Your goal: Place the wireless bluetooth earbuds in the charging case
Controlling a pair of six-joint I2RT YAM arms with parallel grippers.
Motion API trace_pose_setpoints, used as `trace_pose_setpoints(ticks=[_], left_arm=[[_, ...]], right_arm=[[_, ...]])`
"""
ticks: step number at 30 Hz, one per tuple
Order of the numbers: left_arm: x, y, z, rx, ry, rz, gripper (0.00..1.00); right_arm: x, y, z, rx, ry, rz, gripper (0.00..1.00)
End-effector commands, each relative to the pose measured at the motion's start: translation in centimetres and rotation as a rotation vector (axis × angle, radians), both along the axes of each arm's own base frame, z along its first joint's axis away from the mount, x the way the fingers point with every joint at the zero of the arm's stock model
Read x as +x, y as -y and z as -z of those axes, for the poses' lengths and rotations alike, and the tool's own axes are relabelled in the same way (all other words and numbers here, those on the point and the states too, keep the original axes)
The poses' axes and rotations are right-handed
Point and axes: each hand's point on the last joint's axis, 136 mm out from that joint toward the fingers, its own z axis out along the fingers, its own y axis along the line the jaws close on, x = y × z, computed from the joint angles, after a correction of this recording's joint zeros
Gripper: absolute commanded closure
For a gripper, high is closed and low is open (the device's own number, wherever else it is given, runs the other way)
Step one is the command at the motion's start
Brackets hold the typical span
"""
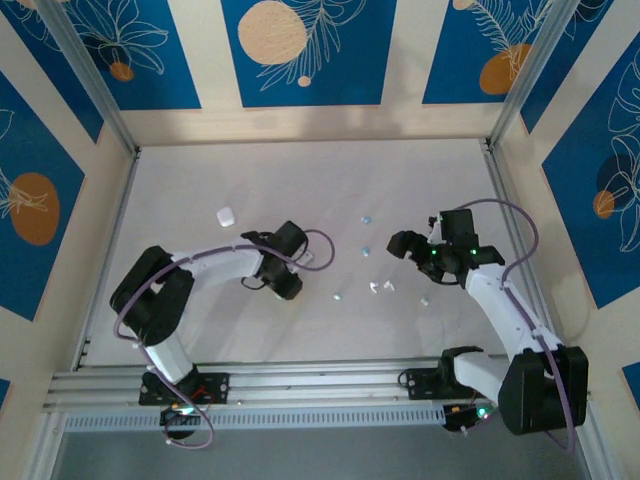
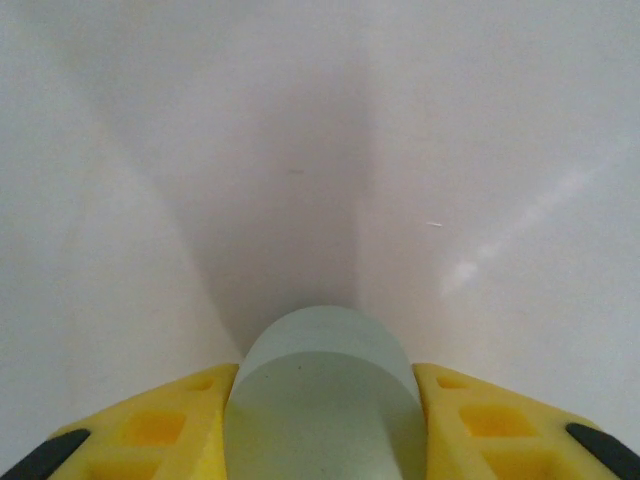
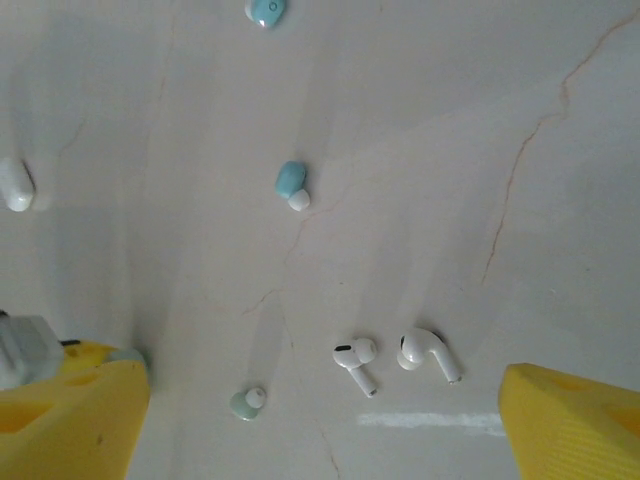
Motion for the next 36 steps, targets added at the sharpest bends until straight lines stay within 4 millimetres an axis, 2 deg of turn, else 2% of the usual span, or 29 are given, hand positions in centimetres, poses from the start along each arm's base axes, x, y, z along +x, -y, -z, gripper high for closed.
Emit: trace_pose_setpoints(ticks=[1,9,14,17,20,24,27,30,32,34,36], left_arm=[[-1.1,0.9,0.1,0.064,0.017,0.163,0.6],[-2.7,2.2,0.2,0.084,0.018,0.307,0.56],[-3.0,1.9,-0.4,0.075,0.046,0.338,0.4],[-2.3,1.3,-2.1,0.062,0.131,0.304,0.3],[-1.2,0.4,-4.6,0.036,0.254,0.22,0.21],[-0.9,-1.8,-7.2,0.008,0.348,0.094,0.18],[-1.1,-3.5,-8.9,-0.054,0.399,-0.037,0.14],[-1.0,-5.4,-11.0,-0.176,0.463,-0.226,0.08],[-1.0,-7.2,-12.1,-0.261,0.496,-0.361,0.05],[-1.0,-9.1,-12.8,-0.32,0.518,-0.484,0.03],[-1.2,-10.6,-13.1,-0.371,0.528,-0.575,0.01]], right_arm=[[-1.1,0.2,-0.2,0.048,-0.011,0.01,0.09],[-1.8,1.0,-0.9,0.075,0.005,0.024,0.09],[-1.6,-0.4,-2.0,0.132,0.06,-0.06,0.1],[-1.3,-1.3,-2.7,0.172,0.098,-0.106,0.11],[-0.9,-2.2,-3.4,0.198,0.139,-0.153,0.12],[-0.5,-3.9,-3.8,0.195,0.15,-0.243,0.14],[-0.3,-5.9,-3.5,0.139,0.165,-0.352,0.17],[-0.4,-9.2,-3.4,0.022,0.249,-0.539,0.18],[-1.0,-12.0,-3.4,-0.087,0.37,-0.742,0.18],[-2.7,-14.6,-3.1,-0.169,0.505,-1.01,0.17],[-5.3,-16.5,-2.0,-0.238,0.621,-1.318,0.16]])
